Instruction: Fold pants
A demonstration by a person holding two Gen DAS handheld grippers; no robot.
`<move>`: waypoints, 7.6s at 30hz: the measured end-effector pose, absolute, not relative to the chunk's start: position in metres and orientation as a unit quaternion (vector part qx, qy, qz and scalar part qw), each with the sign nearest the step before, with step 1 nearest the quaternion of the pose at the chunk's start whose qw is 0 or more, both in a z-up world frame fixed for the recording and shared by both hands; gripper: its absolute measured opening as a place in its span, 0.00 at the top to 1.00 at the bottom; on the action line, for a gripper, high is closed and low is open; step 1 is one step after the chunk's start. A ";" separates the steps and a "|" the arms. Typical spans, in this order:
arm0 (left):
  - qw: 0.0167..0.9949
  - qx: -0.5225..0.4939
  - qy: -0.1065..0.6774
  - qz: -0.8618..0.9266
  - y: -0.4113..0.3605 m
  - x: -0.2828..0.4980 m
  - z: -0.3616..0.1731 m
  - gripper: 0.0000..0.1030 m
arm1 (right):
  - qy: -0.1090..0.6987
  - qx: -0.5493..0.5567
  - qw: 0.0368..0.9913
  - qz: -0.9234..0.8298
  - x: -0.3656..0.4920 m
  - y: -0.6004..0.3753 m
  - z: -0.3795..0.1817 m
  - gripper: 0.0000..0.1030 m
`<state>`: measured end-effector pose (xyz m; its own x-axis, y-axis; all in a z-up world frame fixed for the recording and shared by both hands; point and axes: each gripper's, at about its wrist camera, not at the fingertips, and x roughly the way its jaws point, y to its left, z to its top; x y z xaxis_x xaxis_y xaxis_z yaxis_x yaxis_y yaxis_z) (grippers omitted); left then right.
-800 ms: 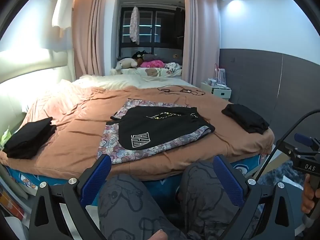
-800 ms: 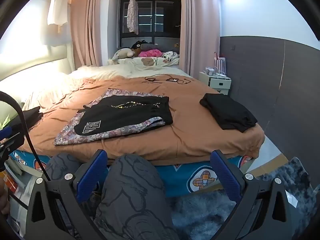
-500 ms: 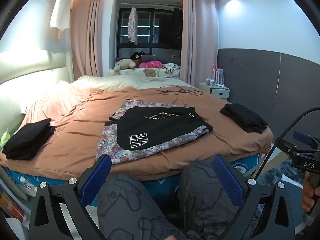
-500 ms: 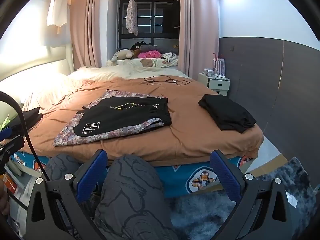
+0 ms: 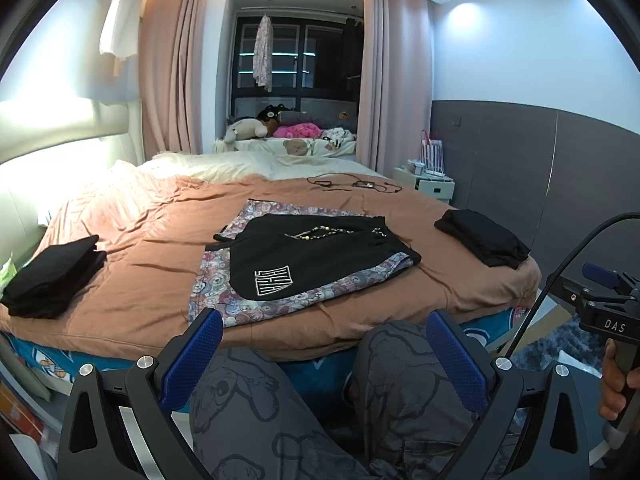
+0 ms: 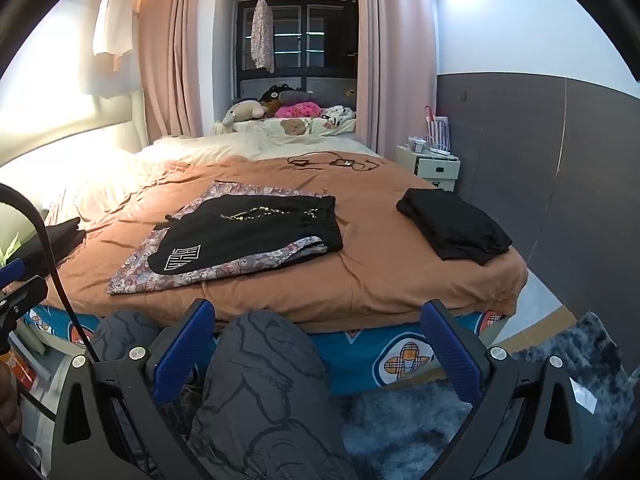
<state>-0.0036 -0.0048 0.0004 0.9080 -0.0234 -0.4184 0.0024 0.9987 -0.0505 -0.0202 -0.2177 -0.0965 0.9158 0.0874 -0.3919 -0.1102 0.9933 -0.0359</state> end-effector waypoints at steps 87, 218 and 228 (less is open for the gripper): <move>0.964 -0.109 0.243 0.022 0.084 0.056 -0.025 0.05 | 0.241 -0.041 0.966 0.085 0.070 -0.209 -0.099 0.00; 0.879 -0.338 0.326 0.083 0.224 0.244 -0.078 0.95 | 0.407 0.236 0.855 0.216 0.425 -0.284 -0.167 0.87; 0.904 -0.307 0.293 0.056 0.230 0.298 -0.025 0.95 | 0.372 0.239 0.869 0.222 0.437 -0.286 -0.142 0.90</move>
<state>0.2984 0.2301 -0.0254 0.8218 -0.0781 -0.5645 -0.2822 0.8048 -0.5222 0.4366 -0.2857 -0.1417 0.6240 0.5636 -0.5413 -0.2081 0.7875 0.5801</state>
